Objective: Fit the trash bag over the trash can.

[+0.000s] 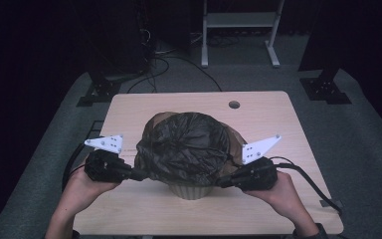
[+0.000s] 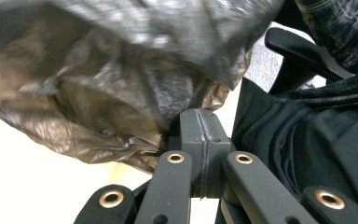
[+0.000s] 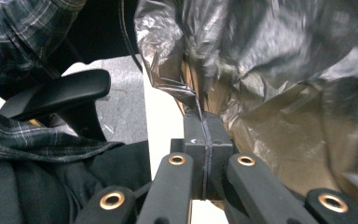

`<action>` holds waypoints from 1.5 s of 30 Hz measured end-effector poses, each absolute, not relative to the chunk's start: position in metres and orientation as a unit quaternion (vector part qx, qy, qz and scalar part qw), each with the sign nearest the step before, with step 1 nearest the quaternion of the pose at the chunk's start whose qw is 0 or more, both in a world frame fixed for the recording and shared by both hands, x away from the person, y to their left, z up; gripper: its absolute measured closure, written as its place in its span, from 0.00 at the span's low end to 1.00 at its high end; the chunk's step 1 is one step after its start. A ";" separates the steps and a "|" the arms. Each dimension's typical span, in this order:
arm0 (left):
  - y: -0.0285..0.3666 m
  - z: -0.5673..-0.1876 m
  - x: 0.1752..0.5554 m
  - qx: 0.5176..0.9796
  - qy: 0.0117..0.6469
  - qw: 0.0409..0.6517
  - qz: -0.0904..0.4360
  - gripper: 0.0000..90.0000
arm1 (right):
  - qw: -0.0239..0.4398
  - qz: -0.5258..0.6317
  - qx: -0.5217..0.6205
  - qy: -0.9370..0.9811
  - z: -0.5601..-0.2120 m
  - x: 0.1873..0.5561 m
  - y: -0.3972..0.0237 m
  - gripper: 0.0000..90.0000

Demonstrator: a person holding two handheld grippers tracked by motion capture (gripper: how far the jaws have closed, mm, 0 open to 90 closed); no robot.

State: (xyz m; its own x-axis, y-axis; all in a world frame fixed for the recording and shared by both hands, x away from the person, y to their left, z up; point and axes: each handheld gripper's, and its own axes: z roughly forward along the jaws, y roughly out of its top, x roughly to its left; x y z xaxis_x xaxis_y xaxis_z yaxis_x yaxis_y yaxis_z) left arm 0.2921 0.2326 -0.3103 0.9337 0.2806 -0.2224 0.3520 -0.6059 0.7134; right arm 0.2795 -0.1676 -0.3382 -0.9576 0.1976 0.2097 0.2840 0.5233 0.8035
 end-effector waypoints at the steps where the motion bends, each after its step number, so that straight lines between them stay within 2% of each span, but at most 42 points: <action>1: 0.233 -0.315 0.292 0.896 0.180 0.404 -0.046 1.00 | 0.049 -0.466 -0.141 -0.872 -0.341 0.280 -0.167 1.00; 7: 0.237 -0.339 0.295 0.895 0.197 0.397 -0.053 1.00 | 0.058 -0.452 -0.155 -0.876 -0.367 0.281 -0.165 1.00; 13: 0.241 -0.365 0.303 0.889 0.216 0.399 -0.062 1.00 | 0.040 -0.420 -0.180 -0.889 -0.392 0.288 -0.163 1.00; 18: 0.241 -0.384 0.313 0.888 0.228 0.393 -0.070 1.00 | 0.045 -0.406 -0.197 -0.891 -0.411 0.295 -0.165 1.00; 35: 0.231 -0.417 0.330 0.902 0.254 0.345 -0.058 0.99 | 0.057 -0.358 -0.233 -0.902 -0.458 0.310 -0.165 1.00; 37: 0.233 -0.413 0.328 0.897 0.259 0.355 -0.048 0.91 | 0.057 -0.358 -0.230 -0.903 -0.458 0.309 -0.164 0.84; 38: 0.235 -0.411 0.328 0.895 0.259 0.359 -0.047 0.86 | 0.053 -0.362 -0.233 -0.901 -0.456 0.308 -0.165 0.80; 40: 0.241 -0.402 0.323 0.888 0.264 0.376 -0.028 0.68 | 0.043 -0.364 -0.230 -0.902 -0.449 0.306 -0.170 0.67; 43: 0.249 -0.387 0.314 0.881 0.263 0.394 -0.014 0.53 | 0.030 -0.375 -0.231 -0.897 -0.434 0.301 -0.179 0.61; 45: 0.255 -0.376 0.307 0.878 0.256 0.403 -0.008 0.46 | 0.023 -0.386 -0.229 -0.893 -0.424 0.298 -0.187 0.59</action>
State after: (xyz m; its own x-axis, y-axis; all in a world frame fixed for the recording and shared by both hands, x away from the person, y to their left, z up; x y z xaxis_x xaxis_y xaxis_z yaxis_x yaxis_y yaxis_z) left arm 0.3074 0.2552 -0.3763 0.8688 0.4436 -0.2201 0.4559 -0.5433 0.7049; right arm 0.2975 -0.1873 -0.4237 -0.8938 0.3917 0.2185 0.4275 0.5969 0.6789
